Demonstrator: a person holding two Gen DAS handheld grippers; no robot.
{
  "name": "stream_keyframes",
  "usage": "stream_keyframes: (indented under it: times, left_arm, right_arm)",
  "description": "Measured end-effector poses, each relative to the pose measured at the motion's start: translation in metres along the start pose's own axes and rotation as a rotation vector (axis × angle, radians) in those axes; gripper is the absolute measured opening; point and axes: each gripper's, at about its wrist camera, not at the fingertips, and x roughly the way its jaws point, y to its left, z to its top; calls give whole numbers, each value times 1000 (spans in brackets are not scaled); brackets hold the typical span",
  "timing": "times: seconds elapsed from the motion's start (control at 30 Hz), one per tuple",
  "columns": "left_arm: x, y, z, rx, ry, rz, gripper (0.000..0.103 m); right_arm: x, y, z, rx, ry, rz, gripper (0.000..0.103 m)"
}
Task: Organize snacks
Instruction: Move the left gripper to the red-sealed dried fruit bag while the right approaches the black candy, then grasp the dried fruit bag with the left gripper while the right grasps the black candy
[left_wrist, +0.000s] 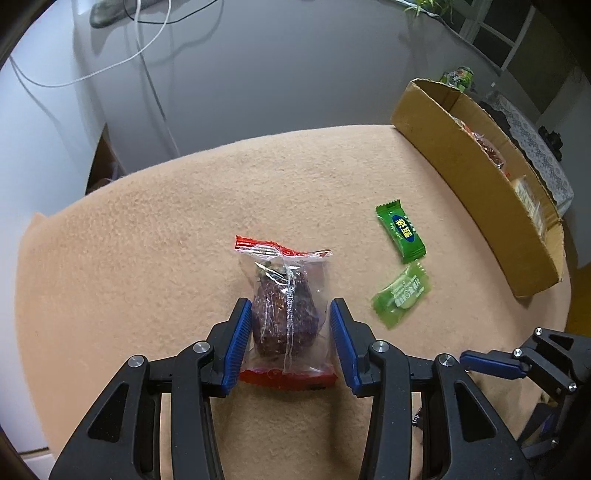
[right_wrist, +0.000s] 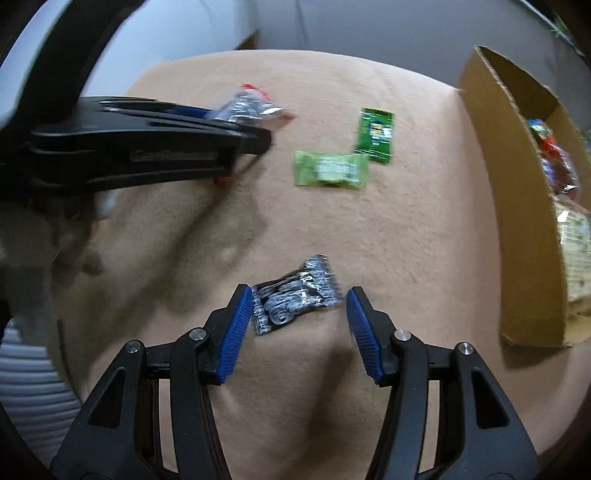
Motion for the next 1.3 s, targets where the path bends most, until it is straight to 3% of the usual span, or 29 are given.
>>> stream_keyframes:
  times: [0.1, 0.27, 0.33, 0.4, 0.53, 0.57, 0.77, 1.03, 1.3]
  left_arm:
    - [-2, 4, -1, -8, -6, -7, 38]
    - [-3, 5, -3, -1, -18, -3, 37]
    - [-3, 4, -3, 5, -24, 2, 36]
    - [-3, 5, -4, 7, -27, 2, 36]
    - [-4, 5, -5, 0, -34, 0, 36]
    - [-4, 4, -5, -3, -36, 1, 35]
    - [-8, 8, -10, -42, -45, -14, 35]
    - [-15, 9, -10, -71, -62, -20, 35]
    - [-35, 5, -6, -101, -107, -49, 35]
  right_arm:
    - [-2, -1, -2, -42, 3, 57, 67]
    - [-1, 14, -10, -128, -15, -42, 61]
    - [0, 22, -11, -164, -21, -63, 54]
    - [-4, 21, -12, -170, -25, -56, 35]
    - [-9, 7, -7, -145, -28, -25, 23]
    - [-10, 2, -7, -133, -27, -17, 11]
    - [-20, -35, 3, -74, -27, 44, 10]
    - [-24, -47, 13, -24, -60, 93, 10]
    - [-69, -70, 22, 35, -135, 109, 10]
